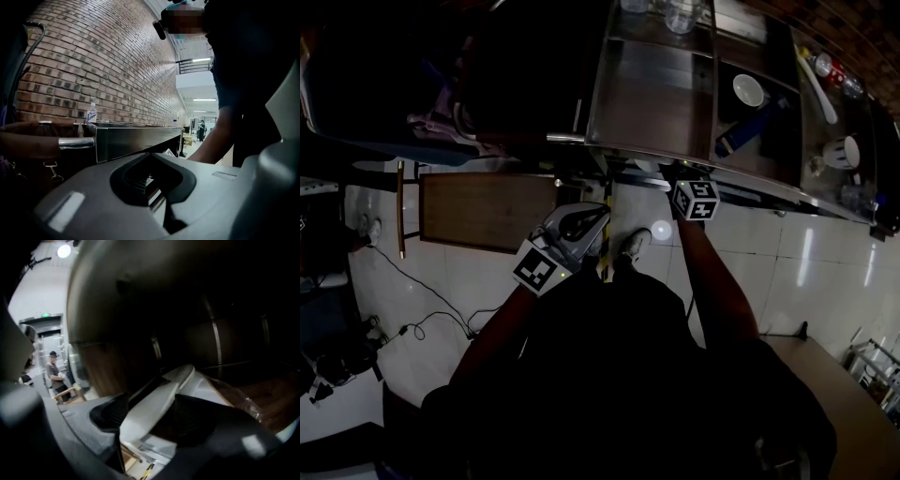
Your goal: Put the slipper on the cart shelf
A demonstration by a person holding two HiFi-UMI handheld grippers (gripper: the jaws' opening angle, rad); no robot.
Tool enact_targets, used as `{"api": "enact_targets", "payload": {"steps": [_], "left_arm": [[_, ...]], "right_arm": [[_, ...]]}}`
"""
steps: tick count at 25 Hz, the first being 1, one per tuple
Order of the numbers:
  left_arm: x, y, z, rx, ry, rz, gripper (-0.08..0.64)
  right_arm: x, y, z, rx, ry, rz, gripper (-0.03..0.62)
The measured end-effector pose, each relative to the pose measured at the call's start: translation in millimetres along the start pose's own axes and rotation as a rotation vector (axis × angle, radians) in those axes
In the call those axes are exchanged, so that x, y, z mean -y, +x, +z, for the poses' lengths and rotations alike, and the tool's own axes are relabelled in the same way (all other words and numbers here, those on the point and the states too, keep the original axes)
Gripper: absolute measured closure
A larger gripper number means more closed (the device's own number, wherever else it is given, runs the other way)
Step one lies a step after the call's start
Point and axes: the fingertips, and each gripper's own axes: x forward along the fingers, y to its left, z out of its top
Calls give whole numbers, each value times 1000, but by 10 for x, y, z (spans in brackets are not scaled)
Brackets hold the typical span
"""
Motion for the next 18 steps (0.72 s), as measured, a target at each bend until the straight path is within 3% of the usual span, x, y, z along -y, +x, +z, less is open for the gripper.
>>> {"api": "enact_targets", "payload": {"steps": [10,15,17,18], "left_arm": [[130,-19,144,36,17,10,560],[189,-114,177,43,17,42,560],[203,-158,174,41,18,60,560],[206,-185,171,38,18,69,560]], "right_arm": [[-756,-550,-141,-11,-86,208,318],[-1286,-923,273,85,-177,365,533],[-1497,-1073,478,130,-196,428,592],[-1600,-1138,581,147,-196,453,592]]}}
